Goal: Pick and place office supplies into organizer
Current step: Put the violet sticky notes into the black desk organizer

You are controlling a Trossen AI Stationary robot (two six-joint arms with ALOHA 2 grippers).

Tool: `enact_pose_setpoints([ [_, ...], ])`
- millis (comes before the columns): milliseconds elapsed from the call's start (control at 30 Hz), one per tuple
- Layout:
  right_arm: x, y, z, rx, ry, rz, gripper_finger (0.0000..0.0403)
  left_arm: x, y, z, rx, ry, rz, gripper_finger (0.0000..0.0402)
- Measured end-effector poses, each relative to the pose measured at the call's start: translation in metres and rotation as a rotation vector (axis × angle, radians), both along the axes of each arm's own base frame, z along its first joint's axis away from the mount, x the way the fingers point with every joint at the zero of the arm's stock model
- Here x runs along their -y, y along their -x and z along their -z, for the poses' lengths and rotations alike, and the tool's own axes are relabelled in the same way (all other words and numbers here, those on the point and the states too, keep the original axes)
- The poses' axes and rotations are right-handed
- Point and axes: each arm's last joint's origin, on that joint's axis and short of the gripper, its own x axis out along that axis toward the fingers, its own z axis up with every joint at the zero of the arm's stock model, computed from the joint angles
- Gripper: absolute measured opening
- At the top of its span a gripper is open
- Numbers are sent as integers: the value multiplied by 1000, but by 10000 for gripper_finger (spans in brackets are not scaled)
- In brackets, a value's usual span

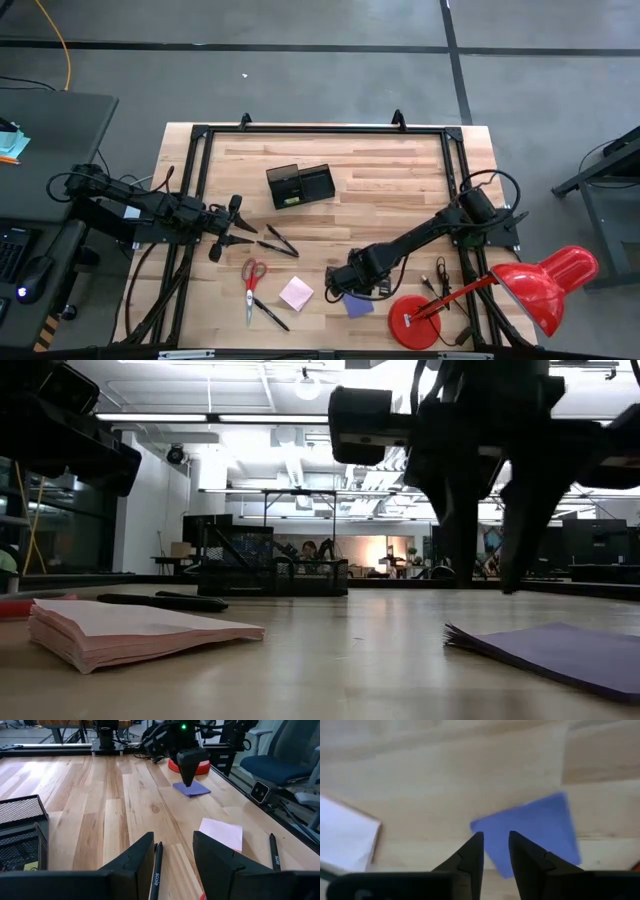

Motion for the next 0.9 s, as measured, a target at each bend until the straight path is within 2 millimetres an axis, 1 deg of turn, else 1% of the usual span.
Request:
enact_pose_setpoints([
  [133,-3,2,0,33,53,-115,116,0,0,0,-1,0,0,122],
  [200,-3,6,1,7,83,-145,135,0,0,0,-1,0,0,122],
  [333,-5,11,2,-36,79,-110,183,0,0,0,0,0,0,122],
  [500,-7,8,1,11,50,-218,247,0,0,0,1,0,0,122],
  [600,-8,8,1,9,37,-243,279,0,0,0,1,0,0,122],
  [800,-11,10,6,-23,14,-255,321,0,0,0,1,0,0,122],
  [900,-13,6,10,16,11,-294,338,0,0,0,1,0,0,122],
])
